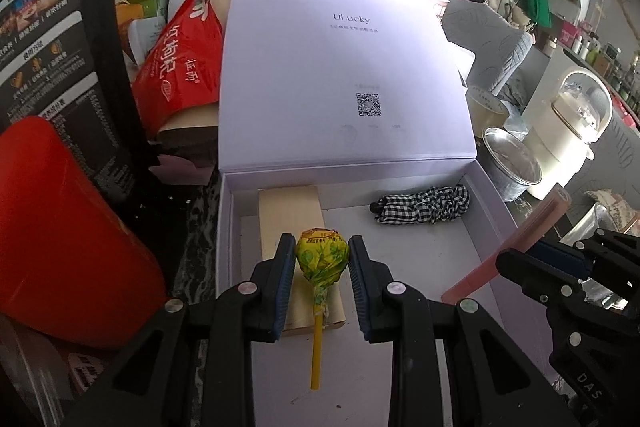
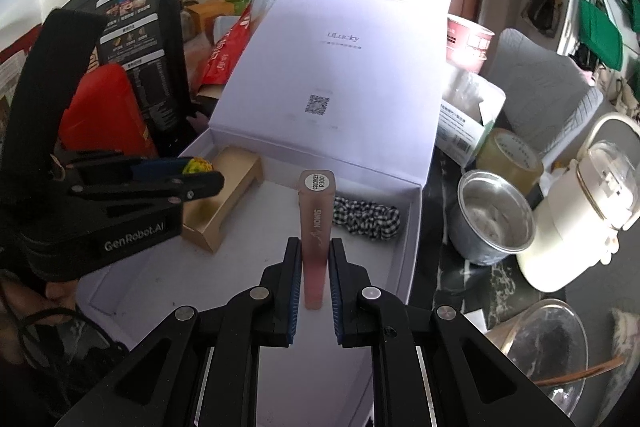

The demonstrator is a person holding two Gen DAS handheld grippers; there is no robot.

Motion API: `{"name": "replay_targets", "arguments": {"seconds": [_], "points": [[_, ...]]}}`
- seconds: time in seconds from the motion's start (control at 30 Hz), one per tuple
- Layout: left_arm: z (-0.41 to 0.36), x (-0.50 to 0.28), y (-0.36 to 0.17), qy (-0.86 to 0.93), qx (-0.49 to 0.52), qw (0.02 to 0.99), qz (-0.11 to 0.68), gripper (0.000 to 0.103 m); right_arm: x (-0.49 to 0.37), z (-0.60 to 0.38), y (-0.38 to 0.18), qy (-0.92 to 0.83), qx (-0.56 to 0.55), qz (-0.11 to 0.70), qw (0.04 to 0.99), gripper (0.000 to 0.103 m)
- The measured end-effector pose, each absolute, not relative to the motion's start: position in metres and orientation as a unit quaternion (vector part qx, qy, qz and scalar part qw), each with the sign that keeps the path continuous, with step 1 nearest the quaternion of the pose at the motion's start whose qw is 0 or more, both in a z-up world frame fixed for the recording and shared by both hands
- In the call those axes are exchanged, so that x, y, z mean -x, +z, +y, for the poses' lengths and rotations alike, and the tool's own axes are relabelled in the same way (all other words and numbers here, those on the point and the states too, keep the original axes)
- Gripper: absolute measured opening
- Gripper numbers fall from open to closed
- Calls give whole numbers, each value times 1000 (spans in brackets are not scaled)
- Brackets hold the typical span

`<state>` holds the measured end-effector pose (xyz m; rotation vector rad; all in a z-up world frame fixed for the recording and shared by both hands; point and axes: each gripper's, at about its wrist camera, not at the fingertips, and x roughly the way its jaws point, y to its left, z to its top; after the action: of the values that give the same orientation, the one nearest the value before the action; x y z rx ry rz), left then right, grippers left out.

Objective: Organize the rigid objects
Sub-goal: 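Open the left tool to drop the lollipop onto the gold box while the right tool releases the nail file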

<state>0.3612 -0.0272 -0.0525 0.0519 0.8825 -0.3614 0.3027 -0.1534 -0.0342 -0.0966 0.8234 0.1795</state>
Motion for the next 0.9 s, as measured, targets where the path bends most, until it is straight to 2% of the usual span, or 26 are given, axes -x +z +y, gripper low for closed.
{"name": "replay_targets", "arguments": {"seconds": [0.1, 0.23, 0.33, 0.43, 0.9], "points": [[-28, -364, -55, -182, -17, 880, 438, 27, -305, -155, -35, 79, 46, 401, 912, 15], [-30, -362, -55, -174, -23, 883, 436, 27, -307, -157, -37, 73, 43, 405, 911, 32], [-32, -357, -48, -166, -36, 890, 422, 27, -307, -159, -36, 71, 44, 403, 911, 32], [-31, -355, -42, -163, -35, 892, 420, 28, -306, -161, -34, 68, 46, 402, 912, 37], [-22, -331, -15, -156, -18, 904, 397, 28, -288, -162, -17, 69, 42, 389, 918, 38]]}}
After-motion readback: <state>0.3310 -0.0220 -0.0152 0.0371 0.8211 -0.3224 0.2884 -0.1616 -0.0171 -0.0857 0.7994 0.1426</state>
